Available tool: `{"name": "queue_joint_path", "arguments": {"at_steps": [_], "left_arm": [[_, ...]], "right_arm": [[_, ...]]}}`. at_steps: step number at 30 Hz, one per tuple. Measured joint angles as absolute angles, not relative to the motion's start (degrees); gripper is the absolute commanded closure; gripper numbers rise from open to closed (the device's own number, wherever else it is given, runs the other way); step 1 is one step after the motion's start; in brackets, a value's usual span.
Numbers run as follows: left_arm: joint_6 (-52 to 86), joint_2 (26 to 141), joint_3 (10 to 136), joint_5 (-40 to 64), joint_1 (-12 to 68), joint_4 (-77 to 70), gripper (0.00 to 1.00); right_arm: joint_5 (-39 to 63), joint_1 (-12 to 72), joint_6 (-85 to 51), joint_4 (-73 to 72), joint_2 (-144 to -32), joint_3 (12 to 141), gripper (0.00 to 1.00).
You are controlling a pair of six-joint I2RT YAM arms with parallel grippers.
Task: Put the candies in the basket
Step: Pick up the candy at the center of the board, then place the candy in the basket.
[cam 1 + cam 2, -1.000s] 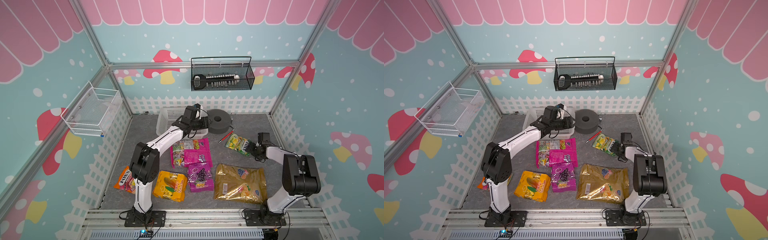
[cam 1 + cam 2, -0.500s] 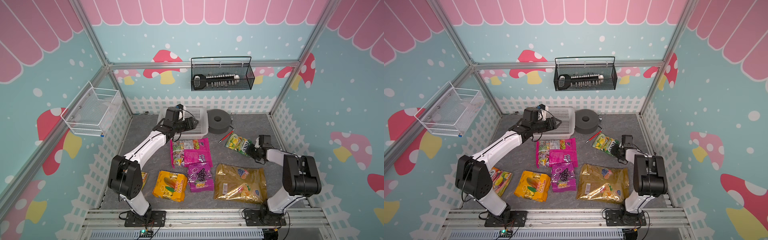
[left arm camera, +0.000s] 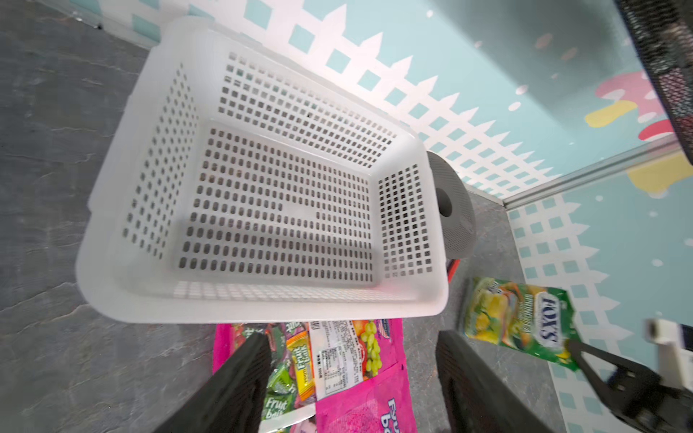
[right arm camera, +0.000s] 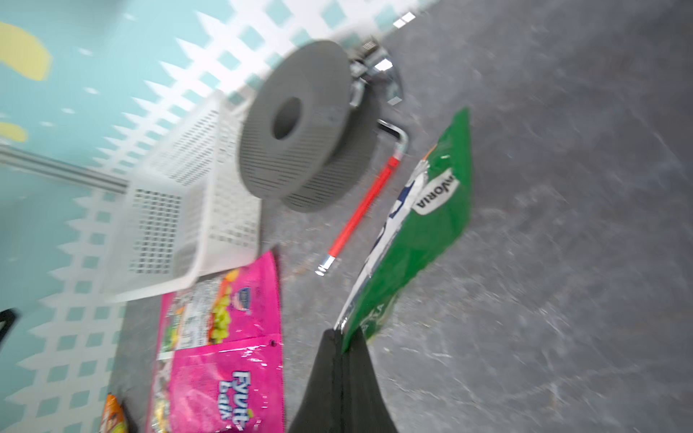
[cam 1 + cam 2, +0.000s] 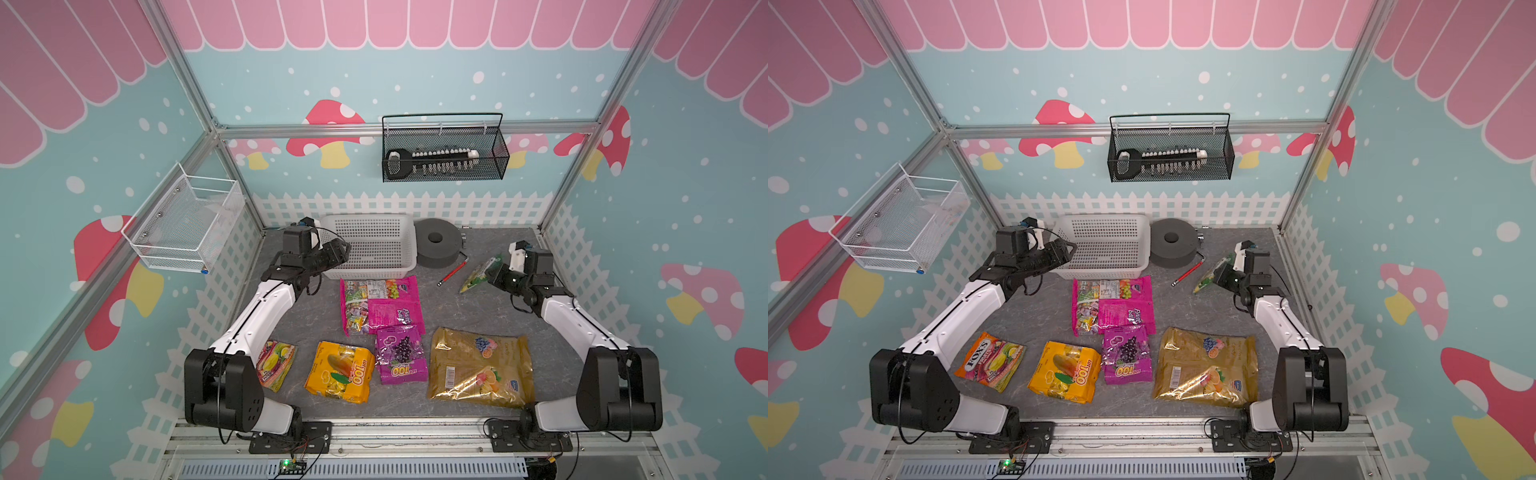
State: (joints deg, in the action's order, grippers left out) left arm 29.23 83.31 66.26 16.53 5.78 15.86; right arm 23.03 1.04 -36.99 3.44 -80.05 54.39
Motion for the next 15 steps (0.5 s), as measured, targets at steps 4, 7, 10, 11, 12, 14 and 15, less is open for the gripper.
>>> {"name": "queue_joint_path", "arguments": {"at_steps": [4,7,10,11,12,14,15], "left_arm": [[29.26,84.01,65.67,16.38,5.26,16.10,0.25],[29.21,84.58,65.54,15.99,5.21,16.10,0.25],[29.12,85.41,65.49,15.03,4.99,16.08,0.25],[29.12,85.71,65.47,14.72,4.91,16.10,0.25],[29.12,86.13,65.45,14.31,4.82,16.08,0.25],[29.08,86.74,65.14,13.45,4.69,16.08,0.24],[29.08,87.02,64.95,12.91,4.62,16.10,0.24]], "right_arm": [[24.75,5.89,-36.84,3.42,-78.81,60.60,1.00],[25.56,9.69,-36.86,3.60,-79.11,65.06,1.00],[26.57,13.45,-37.04,3.31,-80.66,69.52,1.00],[26.87,14.59,-37.21,2.76,-81.36,70.59,1.00],[27.22,15.79,-37.60,1.87,-82.24,71.50,1.00],[28.12,17.80,-38.59,-0.19,-84.16,72.73,1.00],[28.58,18.87,-39.40,-1.23,-85.52,73.41,1.00]]}}
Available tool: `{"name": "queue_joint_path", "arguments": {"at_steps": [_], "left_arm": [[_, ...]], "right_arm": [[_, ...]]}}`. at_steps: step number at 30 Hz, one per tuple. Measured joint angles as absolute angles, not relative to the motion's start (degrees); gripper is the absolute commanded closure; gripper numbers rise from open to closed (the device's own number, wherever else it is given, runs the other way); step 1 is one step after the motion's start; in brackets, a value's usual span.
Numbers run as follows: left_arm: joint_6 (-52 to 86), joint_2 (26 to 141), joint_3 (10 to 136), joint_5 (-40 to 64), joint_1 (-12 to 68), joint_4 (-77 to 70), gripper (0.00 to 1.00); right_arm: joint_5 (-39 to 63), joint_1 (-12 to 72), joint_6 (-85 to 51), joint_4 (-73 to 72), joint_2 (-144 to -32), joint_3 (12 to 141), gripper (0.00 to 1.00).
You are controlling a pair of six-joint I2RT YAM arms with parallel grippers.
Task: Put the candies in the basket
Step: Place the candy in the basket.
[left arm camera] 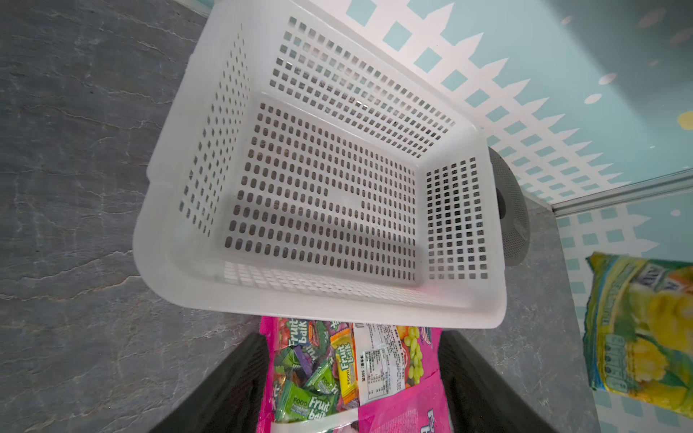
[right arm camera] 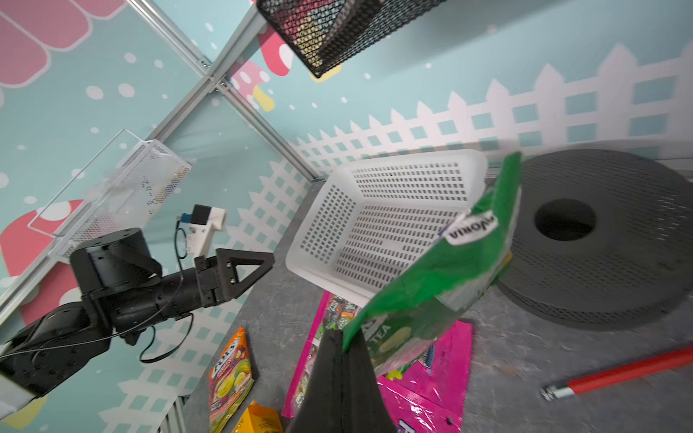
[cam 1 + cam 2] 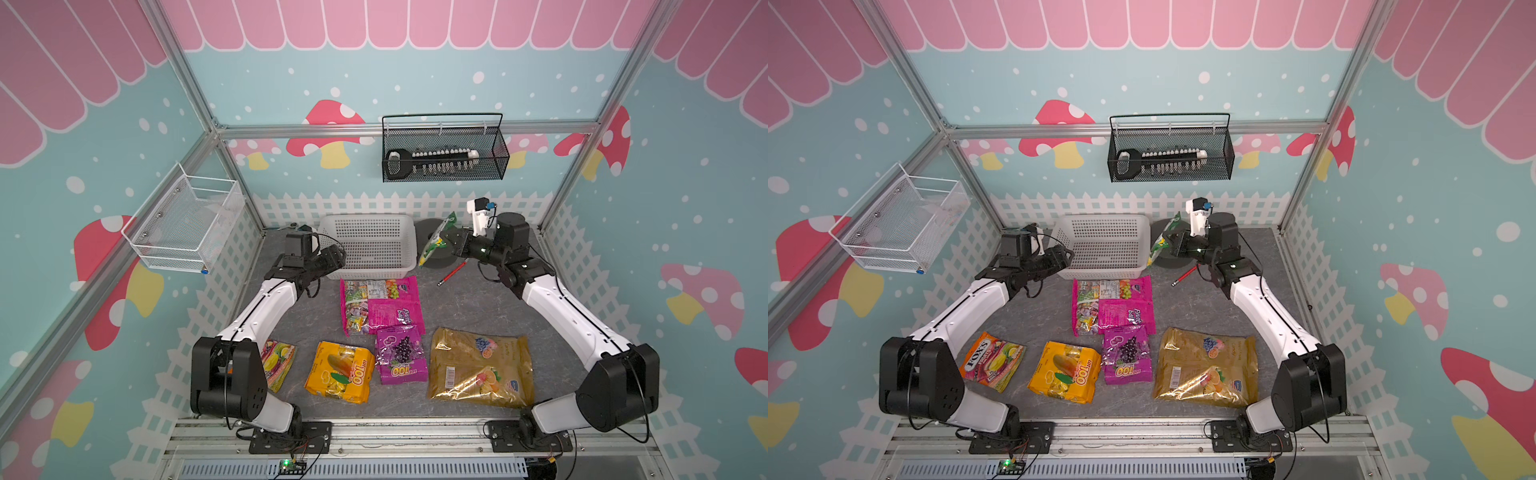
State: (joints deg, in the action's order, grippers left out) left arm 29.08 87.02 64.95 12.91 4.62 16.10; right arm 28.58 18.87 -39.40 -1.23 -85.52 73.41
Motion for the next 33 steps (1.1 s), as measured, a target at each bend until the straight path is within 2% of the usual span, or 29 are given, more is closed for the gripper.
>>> {"name": "queue_joint_path", "arguments": {"at_steps": [13,26,33], "left_arm": [[29.15,88.60,63.24,7.88,3.86,16.10,0.24],[30.26,90.98,61.25,7.49,2.61,16.03,0.23],[30.52,90.98,61.12,7.49,2.22,15.90,0.23]], "right_arm": [[31.86,28.56,-45.65,-5.91,-109.03,95.55,1.00],[32.45,31.88,-49.04,-5.41,-137.62,127.15,1.00],[31.16,31.81,-50.04,-2.55,-146.98,132.94,1.00]]}}
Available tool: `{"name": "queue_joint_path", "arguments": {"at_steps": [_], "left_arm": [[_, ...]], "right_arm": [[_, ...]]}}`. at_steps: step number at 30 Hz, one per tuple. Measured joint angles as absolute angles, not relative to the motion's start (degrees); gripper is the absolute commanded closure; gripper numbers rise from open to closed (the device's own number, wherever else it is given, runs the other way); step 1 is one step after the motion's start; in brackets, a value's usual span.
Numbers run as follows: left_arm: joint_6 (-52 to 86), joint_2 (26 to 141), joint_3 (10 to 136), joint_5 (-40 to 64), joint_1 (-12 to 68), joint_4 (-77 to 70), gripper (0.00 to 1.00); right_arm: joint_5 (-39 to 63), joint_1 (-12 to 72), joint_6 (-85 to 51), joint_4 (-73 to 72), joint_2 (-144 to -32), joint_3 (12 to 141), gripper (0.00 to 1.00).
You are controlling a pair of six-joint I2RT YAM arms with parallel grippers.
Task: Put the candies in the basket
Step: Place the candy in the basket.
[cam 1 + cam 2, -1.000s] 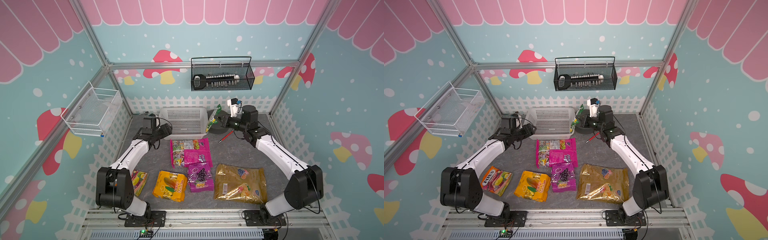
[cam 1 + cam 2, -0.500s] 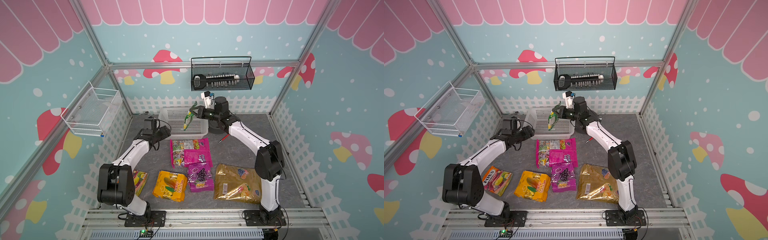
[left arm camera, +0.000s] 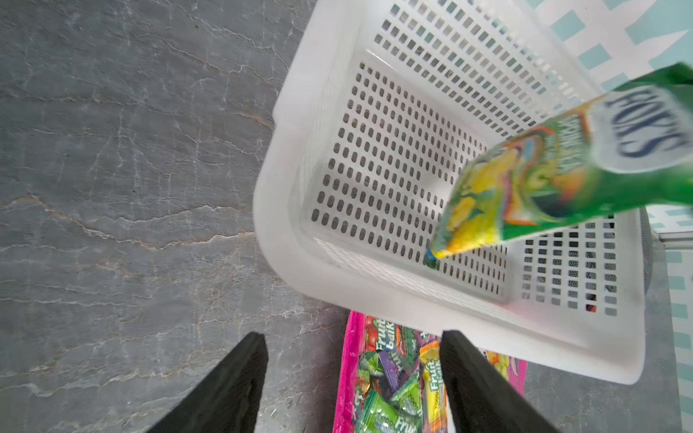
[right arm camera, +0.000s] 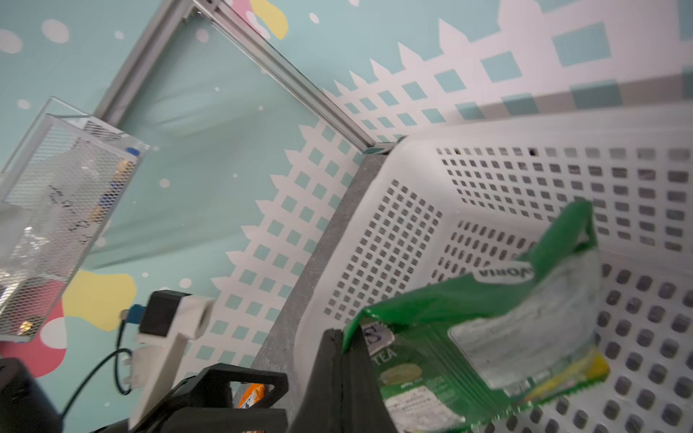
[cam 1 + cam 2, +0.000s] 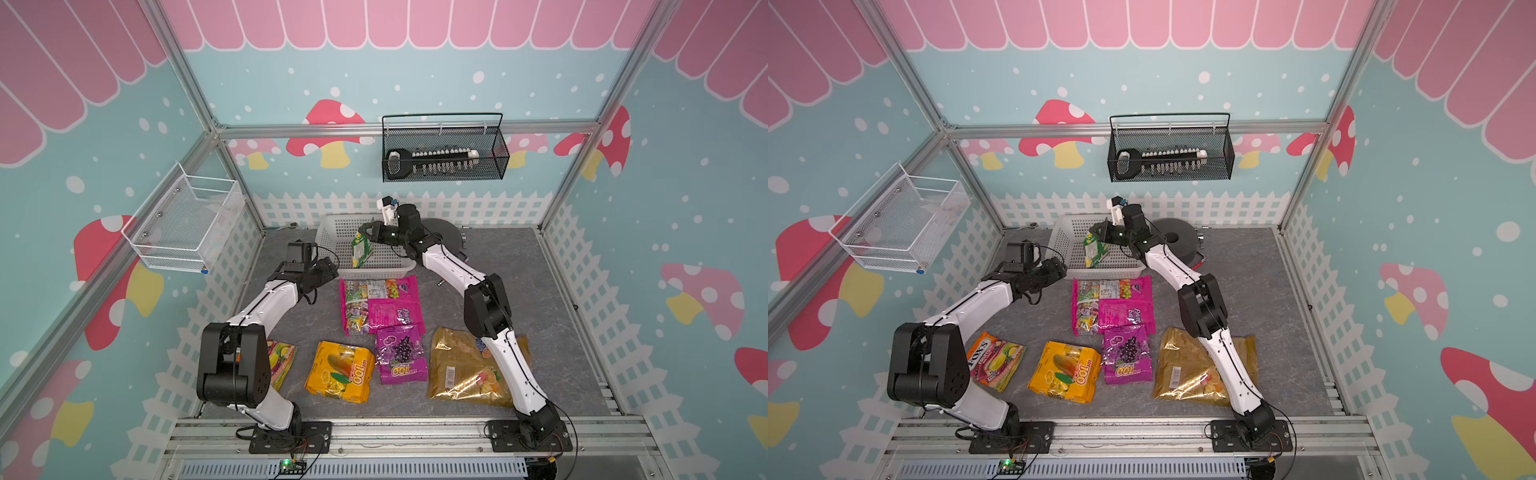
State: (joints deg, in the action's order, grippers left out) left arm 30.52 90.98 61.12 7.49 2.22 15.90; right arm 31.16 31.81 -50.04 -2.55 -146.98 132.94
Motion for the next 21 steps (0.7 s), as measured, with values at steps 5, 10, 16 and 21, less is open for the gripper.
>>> {"name": "queue_joint_path", "arguments": {"at_steps": [5,10,16,21], "left_arm": [[30.87,90.96,61.12,9.76,1.37,15.33,0.21],[31.18,90.94,61.12,11.97,0.19,14.44,0.19],[31.94,90.94,61.12,12.69,-1.21,14.28,0.12],[33.26,91.22,61.58,12.99,-1.52,14.31,0.12]], "right_arm": [[31.05,31.59,-51.03,-1.69,-149.34,134.08,1.00],[32.71,31.59,-54.17,-4.73,-152.75,140.20,1.00],[34.06,31.62,-57.74,-11.29,-154.87,141.01,1.00],[32.58,32.12,-61.76,-20.10,-157.93,142.78,1.00]]}}
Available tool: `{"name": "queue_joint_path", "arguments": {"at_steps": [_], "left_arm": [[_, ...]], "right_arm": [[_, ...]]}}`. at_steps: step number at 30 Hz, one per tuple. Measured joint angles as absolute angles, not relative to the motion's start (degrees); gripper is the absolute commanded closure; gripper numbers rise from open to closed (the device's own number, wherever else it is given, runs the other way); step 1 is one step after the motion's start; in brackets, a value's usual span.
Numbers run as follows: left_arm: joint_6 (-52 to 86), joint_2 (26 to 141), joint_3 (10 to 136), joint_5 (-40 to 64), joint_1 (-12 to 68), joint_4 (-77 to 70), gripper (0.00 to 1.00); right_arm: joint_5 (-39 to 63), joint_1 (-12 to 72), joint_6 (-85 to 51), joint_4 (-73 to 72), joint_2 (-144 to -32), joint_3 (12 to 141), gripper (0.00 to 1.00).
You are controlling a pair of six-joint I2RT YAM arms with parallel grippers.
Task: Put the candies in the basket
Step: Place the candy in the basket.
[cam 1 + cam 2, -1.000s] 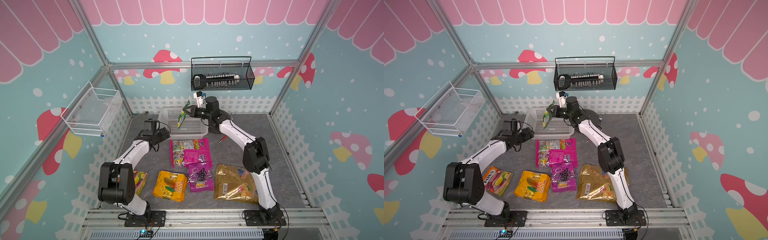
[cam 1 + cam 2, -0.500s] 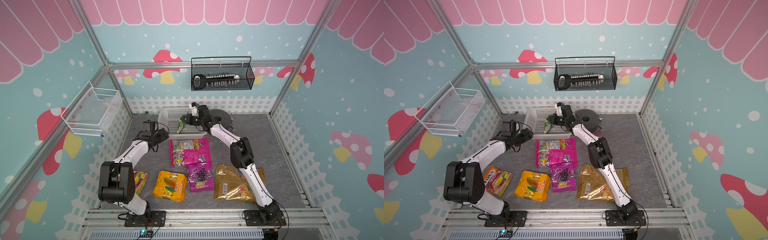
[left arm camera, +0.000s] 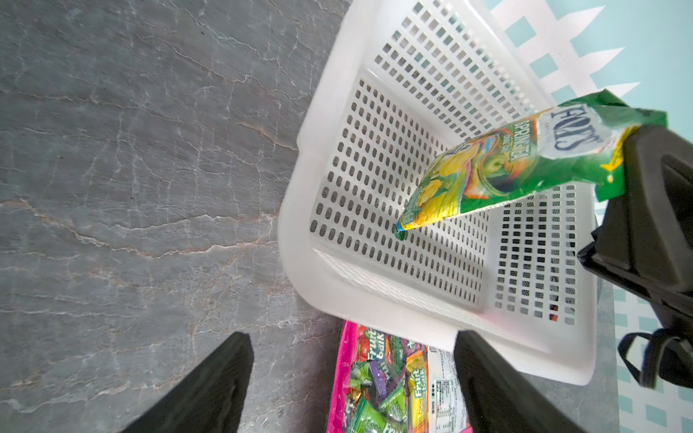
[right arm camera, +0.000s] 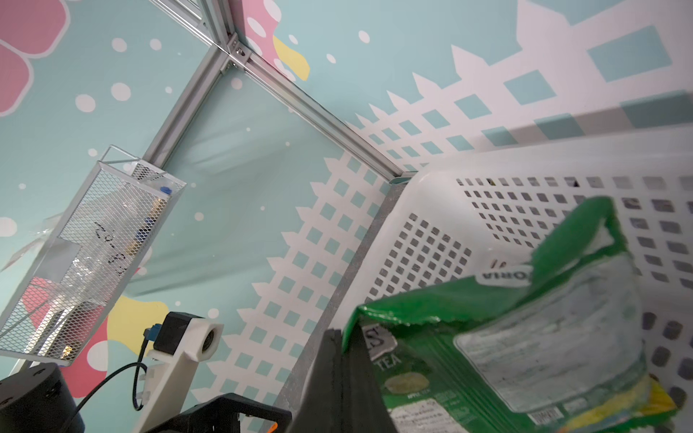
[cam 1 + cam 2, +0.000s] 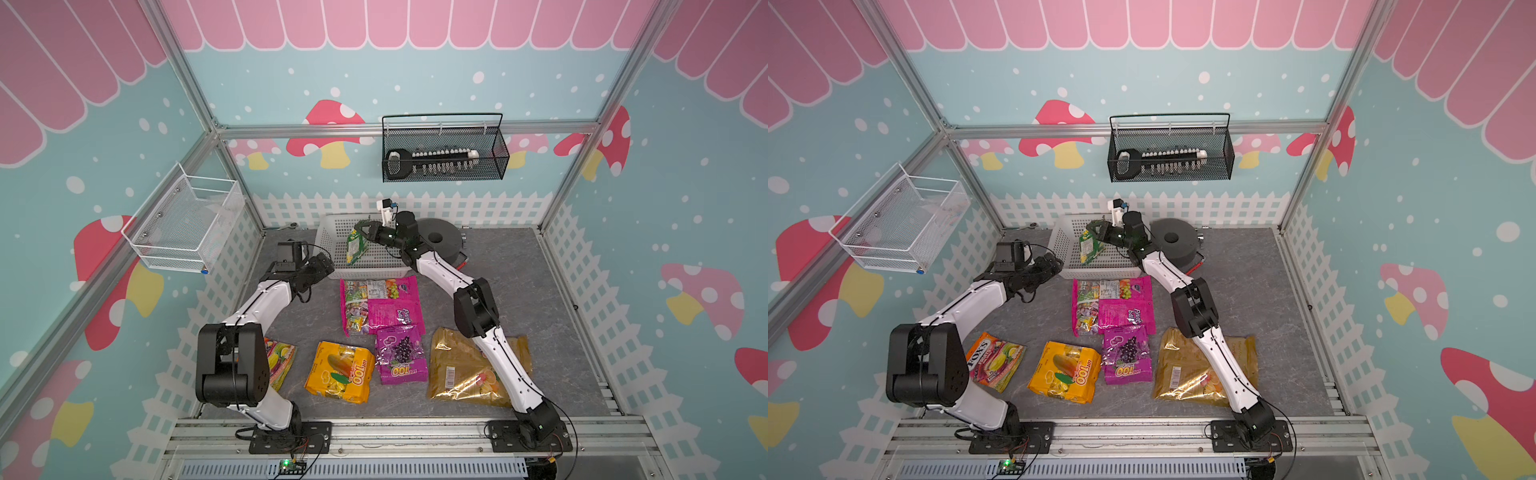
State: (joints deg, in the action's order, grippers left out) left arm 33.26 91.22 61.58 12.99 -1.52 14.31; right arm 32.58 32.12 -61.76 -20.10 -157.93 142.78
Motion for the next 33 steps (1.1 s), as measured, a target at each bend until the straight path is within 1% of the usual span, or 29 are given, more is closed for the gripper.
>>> {"name": "queue_joint_path", "arguments": {"at_steps": [5,11,14,20,28,33], "left_arm": [[33.89,91.31,62.39,12.38,-1.52,13.89,0.12],[34.33,91.31,62.41,11.31,-1.54,13.82,0.13],[34.33,91.44,62.41,11.09,-1.54,13.76,0.13],[33.80,93.67,63.88,10.90,-1.54,13.39,0.14],[31.62,99.88,68.10,9.69,-1.54,12.75,0.25],[29.85,103.20,69.52,9.21,-1.54,12.71,0.33]], "right_arm": [[30.74,33.30,-64.14,-25.45,-160.24,144.22,1.00],[30.59,34.63,-67.40,-27.83,-162.78,144.31,1.00],[30.70,35.05,-67.77,-26.37,-163.78,144.31,1.00],[30.30,34.76,-66.89,-18.65,-163.61,145.01,1.00],[27.31,32.97,-60.69,-6.15,-160.92,141.27,1.00],[25.41,32.45,-57.54,-2.07,-160.75,140.86,1.00]]}}
